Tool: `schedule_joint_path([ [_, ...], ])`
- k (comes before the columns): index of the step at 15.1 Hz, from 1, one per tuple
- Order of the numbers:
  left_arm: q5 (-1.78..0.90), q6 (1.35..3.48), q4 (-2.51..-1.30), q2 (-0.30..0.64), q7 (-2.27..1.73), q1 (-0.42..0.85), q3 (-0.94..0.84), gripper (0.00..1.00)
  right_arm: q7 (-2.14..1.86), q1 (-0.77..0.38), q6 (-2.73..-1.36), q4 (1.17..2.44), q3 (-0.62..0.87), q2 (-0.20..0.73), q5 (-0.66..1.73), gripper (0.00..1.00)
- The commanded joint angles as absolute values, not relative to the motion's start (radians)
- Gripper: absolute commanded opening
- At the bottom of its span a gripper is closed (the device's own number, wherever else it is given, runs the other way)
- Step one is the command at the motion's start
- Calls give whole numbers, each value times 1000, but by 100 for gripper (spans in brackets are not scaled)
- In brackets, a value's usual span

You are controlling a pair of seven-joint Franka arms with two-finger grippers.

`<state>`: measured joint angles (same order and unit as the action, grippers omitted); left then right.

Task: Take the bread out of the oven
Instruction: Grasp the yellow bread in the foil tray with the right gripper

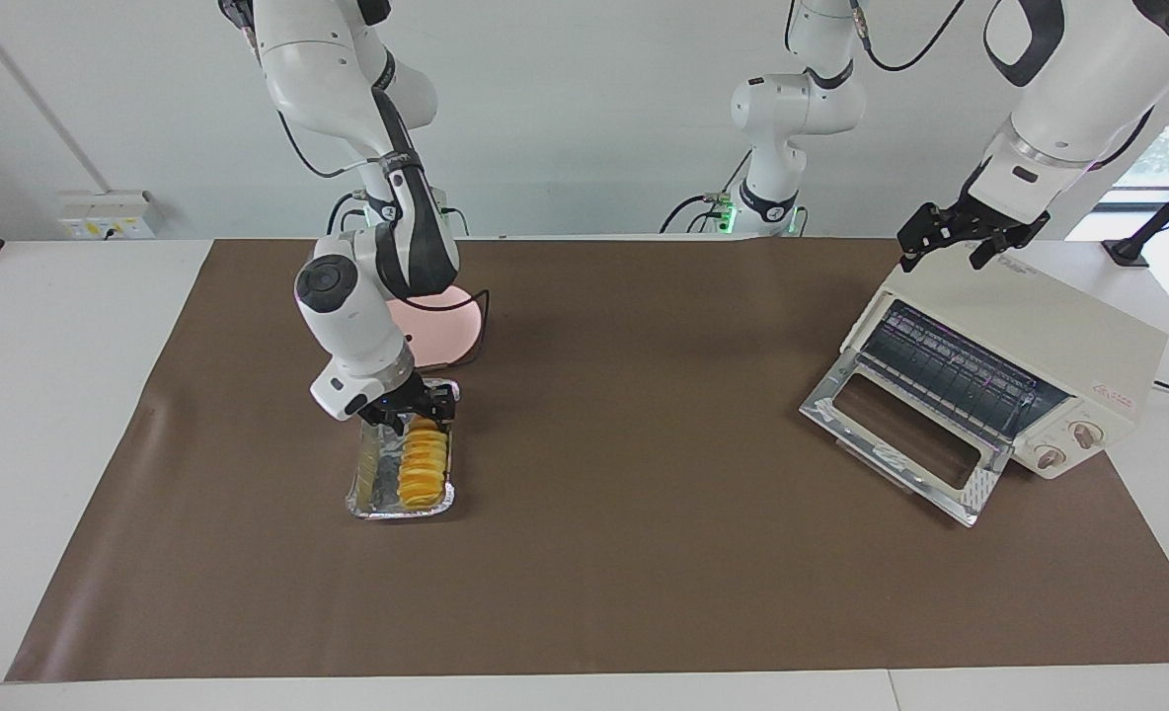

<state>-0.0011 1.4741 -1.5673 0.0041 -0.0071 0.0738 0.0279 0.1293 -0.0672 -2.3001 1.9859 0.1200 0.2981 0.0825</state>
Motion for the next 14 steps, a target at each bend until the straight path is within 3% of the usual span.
schedule_joint_path([
  [1, 15, 1491, -1601, -23, 0, 69, 23, 100, 146, -52, -2321, 2002, 127, 293, 67, 32],
  [2, 15, 1493, -1601, -23, 0, 69, 23, 100, 144, -51, -2315, 2002, 127, 291, 67, 27],
  [4, 15, 1493, -1601, -23, 0, 68, 23, 100, 143, -52, -2307, 1996, 127, 285, 67, 0],
  [8, 15, 1493, -1601, -23, 0, 69, 23, 100, 143, -52, -2245, 1976, 127, 250, 67, 0],
  [14, 15, 1493, -1601, -23, 0, 69, 23, 100, 147, -37, -1984, 1875, 124, 128, 69, 0],
])
